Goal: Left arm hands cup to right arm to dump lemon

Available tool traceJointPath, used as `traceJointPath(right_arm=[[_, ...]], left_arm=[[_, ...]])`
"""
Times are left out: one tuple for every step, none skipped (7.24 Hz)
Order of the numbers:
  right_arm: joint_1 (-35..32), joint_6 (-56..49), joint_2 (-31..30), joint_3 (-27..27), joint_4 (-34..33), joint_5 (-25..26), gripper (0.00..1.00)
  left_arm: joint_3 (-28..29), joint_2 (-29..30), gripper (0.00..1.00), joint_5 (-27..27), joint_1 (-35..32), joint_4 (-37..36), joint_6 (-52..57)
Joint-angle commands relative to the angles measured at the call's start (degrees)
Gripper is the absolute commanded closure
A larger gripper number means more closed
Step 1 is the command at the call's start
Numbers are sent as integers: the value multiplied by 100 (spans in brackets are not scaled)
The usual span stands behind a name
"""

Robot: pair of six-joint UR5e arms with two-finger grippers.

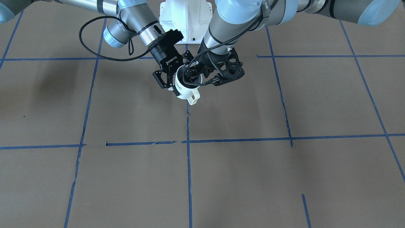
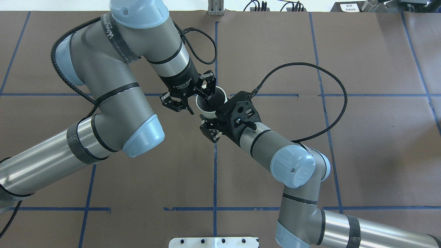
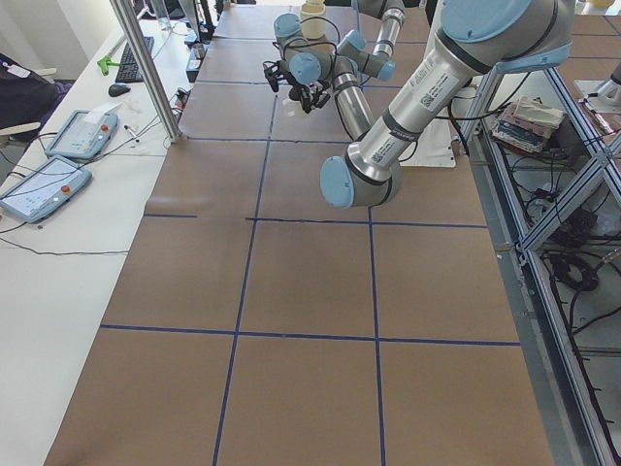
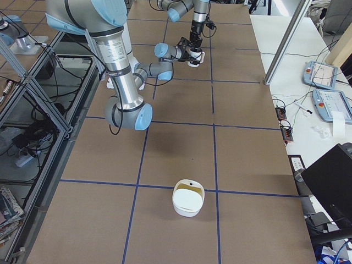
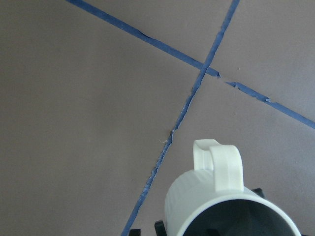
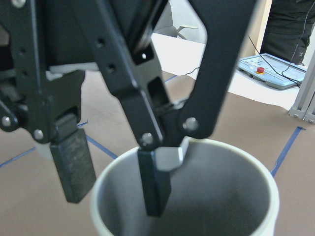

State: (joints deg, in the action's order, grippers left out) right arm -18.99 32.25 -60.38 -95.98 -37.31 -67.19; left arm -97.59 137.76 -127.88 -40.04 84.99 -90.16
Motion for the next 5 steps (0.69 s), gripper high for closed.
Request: traceJointPath(right_arm=[[0, 0, 0, 0, -4, -5, 32], [0, 0, 0, 0, -4, 4, 32], [0, -9, 0, 0, -4, -5, 32], [0, -9, 0, 0, -21, 4, 32], [9, -61, 0, 0, -48, 4, 32]], left_arm=[[3, -4, 59, 0, 5, 0, 16], [3, -4, 62, 0, 14, 0, 24], [3, -4, 65, 0, 14, 0, 24], [3, -4, 69, 0, 14, 0, 24], [3, -4, 70, 0, 14, 0, 24]])
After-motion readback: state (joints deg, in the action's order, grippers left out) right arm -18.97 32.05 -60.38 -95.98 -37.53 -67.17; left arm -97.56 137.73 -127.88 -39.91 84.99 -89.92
